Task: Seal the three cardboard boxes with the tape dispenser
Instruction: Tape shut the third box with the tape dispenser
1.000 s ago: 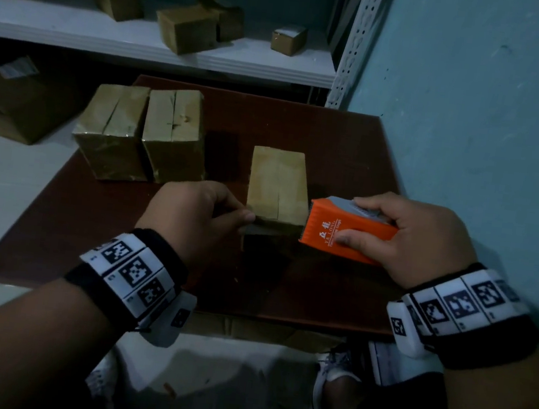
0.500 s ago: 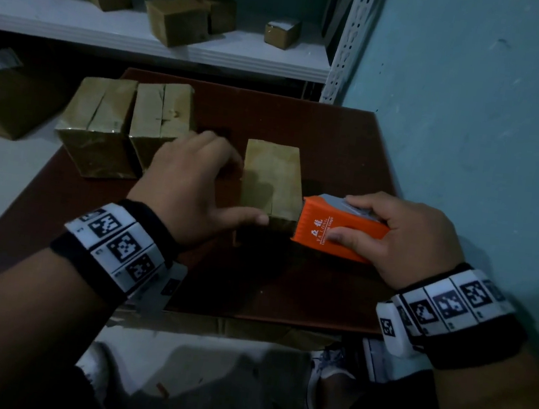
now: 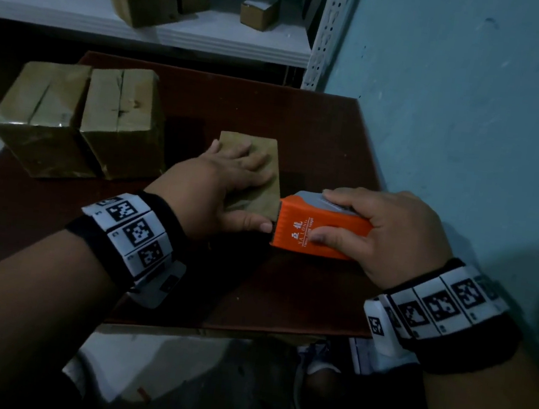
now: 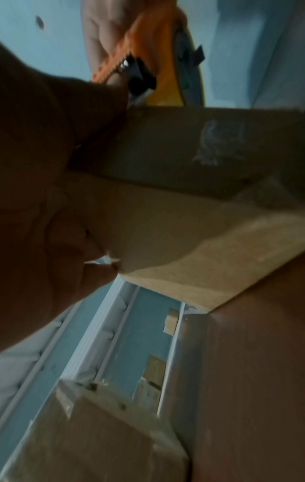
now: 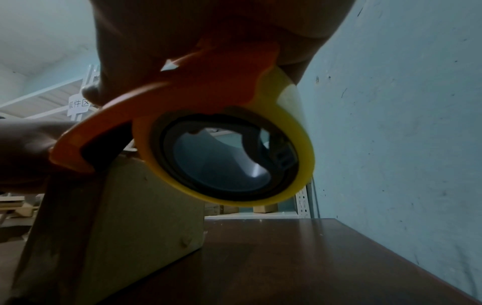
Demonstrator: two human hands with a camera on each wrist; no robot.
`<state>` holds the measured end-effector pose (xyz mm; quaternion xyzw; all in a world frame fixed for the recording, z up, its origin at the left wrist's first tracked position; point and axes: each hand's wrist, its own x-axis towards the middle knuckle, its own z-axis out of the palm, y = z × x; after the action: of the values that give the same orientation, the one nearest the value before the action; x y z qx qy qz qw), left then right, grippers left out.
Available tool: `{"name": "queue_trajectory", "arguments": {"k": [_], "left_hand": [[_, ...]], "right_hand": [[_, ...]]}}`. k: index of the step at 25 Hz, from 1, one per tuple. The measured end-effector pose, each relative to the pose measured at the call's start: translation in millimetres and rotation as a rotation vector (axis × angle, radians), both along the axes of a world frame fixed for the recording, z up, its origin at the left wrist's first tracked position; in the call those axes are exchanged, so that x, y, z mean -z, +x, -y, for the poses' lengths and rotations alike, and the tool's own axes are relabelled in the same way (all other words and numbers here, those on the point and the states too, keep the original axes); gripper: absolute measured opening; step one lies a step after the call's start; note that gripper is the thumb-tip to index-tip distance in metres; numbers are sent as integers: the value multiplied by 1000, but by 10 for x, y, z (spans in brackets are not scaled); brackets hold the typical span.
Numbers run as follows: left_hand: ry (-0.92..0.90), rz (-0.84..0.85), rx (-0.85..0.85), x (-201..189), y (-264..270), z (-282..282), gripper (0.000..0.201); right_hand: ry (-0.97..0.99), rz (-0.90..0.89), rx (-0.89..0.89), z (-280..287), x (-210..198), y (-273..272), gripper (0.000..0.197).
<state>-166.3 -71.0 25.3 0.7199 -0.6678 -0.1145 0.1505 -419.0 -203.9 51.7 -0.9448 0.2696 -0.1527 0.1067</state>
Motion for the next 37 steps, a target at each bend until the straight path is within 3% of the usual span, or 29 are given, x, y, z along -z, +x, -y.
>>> {"name": "queue_trajectory", "arguments": {"k": [11, 17, 22, 25, 27, 31, 34, 37], "left_hand": [[51, -46, -25, -71, -73, -14, 97], [-39, -54, -5, 49, -32, -24, 96], [-15, -66, -33, 1, -54, -23, 100], [4, -77, -26, -37, -83, -44, 99], [-13, -125, -53, -6, -65, -59, 91], [-155, -245, -129, 43, -61, -55, 45], [-126, -223, -162, 44, -95, -32, 39], [-100, -221, -151, -10, -115, -45, 46]], "right_hand": [[87, 5, 129, 130, -220, -165, 77], [24, -82, 235, 92, -229, -72, 80], [-32, -263, 379, 107, -127, 164, 59], [7, -238, 541, 295, -150, 38, 58], [59, -168, 532, 317, -46, 20, 58], [72, -198, 425, 209, 236, 149, 57], [50, -216, 420, 200, 308, 194, 57], [4, -260, 388, 139, 346, 238, 52]]}}
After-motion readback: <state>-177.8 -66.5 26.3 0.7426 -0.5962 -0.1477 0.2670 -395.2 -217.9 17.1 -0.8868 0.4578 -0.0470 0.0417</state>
